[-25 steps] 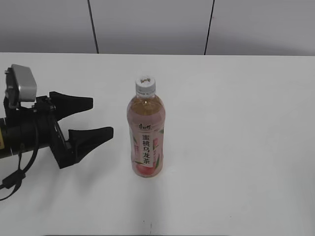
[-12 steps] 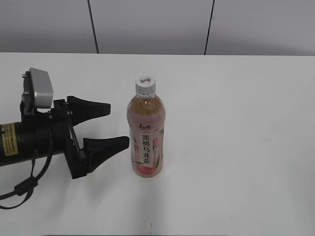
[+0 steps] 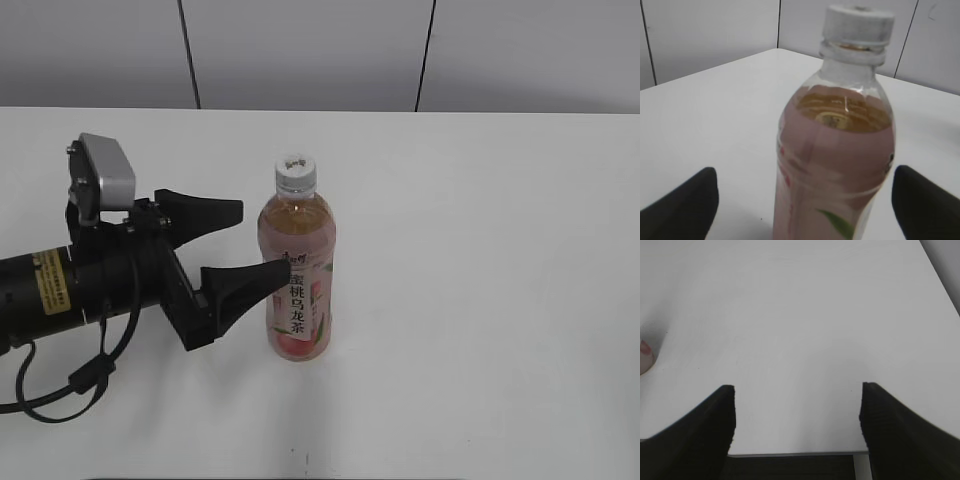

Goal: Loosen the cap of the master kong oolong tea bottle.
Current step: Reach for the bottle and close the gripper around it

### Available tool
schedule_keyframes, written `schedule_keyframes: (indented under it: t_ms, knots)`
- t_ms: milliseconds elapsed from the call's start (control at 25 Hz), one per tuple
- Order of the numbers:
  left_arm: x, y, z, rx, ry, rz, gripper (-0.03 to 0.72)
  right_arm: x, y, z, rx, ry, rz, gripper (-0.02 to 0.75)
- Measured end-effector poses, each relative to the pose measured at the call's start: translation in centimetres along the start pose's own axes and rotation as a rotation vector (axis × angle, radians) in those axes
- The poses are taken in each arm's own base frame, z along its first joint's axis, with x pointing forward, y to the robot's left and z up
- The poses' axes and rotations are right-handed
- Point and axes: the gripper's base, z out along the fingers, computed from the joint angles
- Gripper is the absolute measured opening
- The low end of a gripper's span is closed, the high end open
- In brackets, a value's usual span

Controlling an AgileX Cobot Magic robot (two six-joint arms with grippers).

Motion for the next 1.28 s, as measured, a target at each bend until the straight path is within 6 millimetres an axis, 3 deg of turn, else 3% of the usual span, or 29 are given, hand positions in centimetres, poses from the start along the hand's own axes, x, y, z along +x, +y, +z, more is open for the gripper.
schedule_keyframes:
  t_ms: [800,1280]
  knots:
    - [-1.8,-1.0,5.1,0.114,-0.061,0.088,0.601,0.0,0.0,0.0,-0.001,0.0,0.0,0.586]
    - [0.9,-0.4,5.8,0.097,-0.008,0.015,0.564,0.0,0.0,0.0,-0.001,0.0,0.0,0.586]
